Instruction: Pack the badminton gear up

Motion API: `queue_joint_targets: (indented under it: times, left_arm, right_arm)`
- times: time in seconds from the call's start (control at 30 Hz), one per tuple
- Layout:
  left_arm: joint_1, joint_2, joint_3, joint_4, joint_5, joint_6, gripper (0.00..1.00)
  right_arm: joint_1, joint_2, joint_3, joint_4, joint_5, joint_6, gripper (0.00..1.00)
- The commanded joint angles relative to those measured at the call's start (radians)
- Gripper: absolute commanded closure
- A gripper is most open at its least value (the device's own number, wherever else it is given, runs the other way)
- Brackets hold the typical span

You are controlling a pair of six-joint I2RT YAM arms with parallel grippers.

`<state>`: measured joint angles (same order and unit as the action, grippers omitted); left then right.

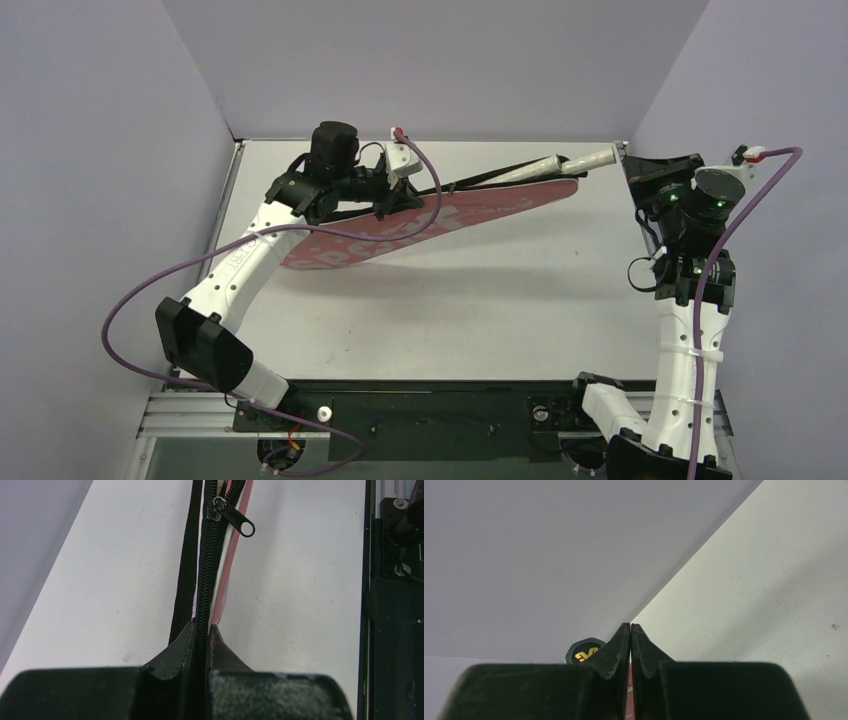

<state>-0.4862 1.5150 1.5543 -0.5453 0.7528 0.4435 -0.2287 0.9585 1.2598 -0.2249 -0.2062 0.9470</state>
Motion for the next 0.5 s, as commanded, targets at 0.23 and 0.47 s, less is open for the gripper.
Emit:
queue_joint_targets:
  times: [0.23, 0.47]
  left_arm:
    - [-0.003, -0.044, 0.025, 0.121, 0.029, -0.015, 1.00]
    - [-0.009, -0.038, 0.029, 0.118, 0.023, -0.014, 1.00]
  right_arm:
    - [0.020, 0.018, 0.063, 0.071, -0.036, -0.017, 1.00]
    - [0.085, 0.028, 0.076, 0.058, -0.014, -0.076, 1.00]
